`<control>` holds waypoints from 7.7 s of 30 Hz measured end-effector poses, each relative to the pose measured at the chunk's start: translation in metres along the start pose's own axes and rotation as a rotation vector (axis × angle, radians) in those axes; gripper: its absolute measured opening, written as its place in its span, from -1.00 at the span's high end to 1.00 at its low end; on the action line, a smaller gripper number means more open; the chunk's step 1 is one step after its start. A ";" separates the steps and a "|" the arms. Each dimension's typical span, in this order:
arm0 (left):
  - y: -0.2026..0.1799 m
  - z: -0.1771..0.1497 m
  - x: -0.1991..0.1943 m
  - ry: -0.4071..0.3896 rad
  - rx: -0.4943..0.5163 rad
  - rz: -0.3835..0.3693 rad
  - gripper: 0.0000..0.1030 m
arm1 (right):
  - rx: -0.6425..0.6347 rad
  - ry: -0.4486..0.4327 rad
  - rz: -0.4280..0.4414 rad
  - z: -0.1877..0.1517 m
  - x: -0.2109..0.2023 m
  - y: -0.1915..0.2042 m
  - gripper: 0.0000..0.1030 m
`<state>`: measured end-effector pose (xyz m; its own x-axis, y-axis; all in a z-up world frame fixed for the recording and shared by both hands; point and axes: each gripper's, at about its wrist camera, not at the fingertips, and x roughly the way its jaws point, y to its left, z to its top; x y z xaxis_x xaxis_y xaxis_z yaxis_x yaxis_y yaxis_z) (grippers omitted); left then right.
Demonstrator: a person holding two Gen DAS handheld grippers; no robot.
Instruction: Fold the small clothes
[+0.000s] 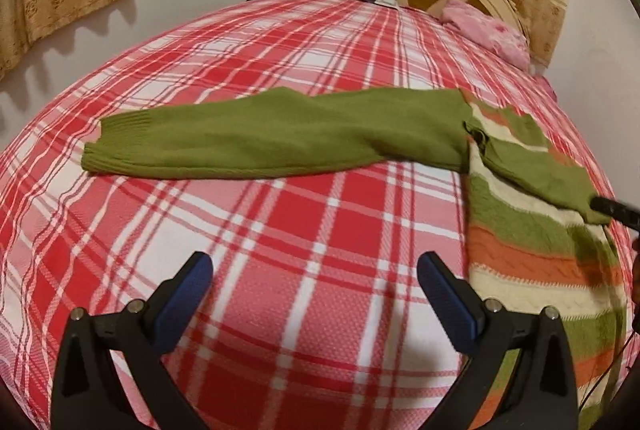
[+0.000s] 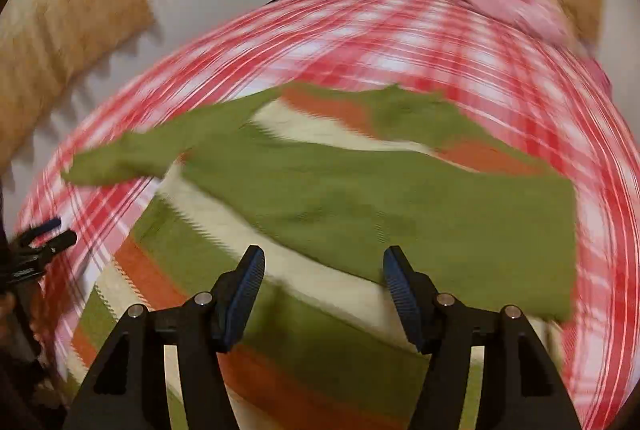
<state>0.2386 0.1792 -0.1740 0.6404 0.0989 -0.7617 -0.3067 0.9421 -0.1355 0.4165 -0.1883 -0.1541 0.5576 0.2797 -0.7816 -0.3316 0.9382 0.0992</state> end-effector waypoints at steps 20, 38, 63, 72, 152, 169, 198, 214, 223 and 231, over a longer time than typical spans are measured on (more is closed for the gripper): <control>0.029 0.011 0.000 -0.001 -0.017 0.183 -1.00 | 0.218 0.039 -0.206 -0.025 0.003 -0.114 -0.22; 0.148 0.032 0.007 -0.006 -0.266 0.301 -1.00 | 0.071 0.042 -0.241 -0.026 0.020 -0.056 -0.36; 0.166 0.062 0.050 -0.067 -0.510 0.141 -0.17 | 0.061 -0.050 -0.279 -0.043 0.024 -0.054 -0.58; 0.173 0.062 0.046 -0.097 -0.501 0.115 0.81 | 0.061 -0.052 -0.281 -0.044 0.024 -0.054 -0.59; -0.311 0.116 -0.014 -0.218 0.499 -0.496 -0.35 | 0.375 -0.249 0.041 -0.063 -0.001 -0.107 -0.62; -0.140 0.093 0.052 -0.204 0.388 0.050 -0.83 | 0.453 -0.324 -0.056 -0.056 -0.037 -0.115 -0.62; -0.134 0.063 0.100 -0.027 0.326 0.027 -1.00 | 0.156 -0.022 -0.136 0.000 0.043 -0.065 -0.62; -0.131 0.062 0.103 -0.012 0.312 0.004 -1.00 | 0.163 0.025 -0.246 -0.010 0.032 -0.090 -0.62; -0.122 0.061 0.100 0.003 0.280 -0.034 -1.00 | 0.099 -0.004 -0.255 -0.016 0.034 -0.054 -0.62; -0.127 0.053 0.092 -0.020 0.317 0.009 -1.00 | 0.173 0.030 -0.322 -0.027 0.014 -0.089 -0.60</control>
<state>0.3735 0.0856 -0.1930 0.6536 0.1110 -0.7487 -0.0796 0.9938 0.0778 0.4335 -0.2737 -0.1908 0.5889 -0.0396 -0.8073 -0.0077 0.9985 -0.0546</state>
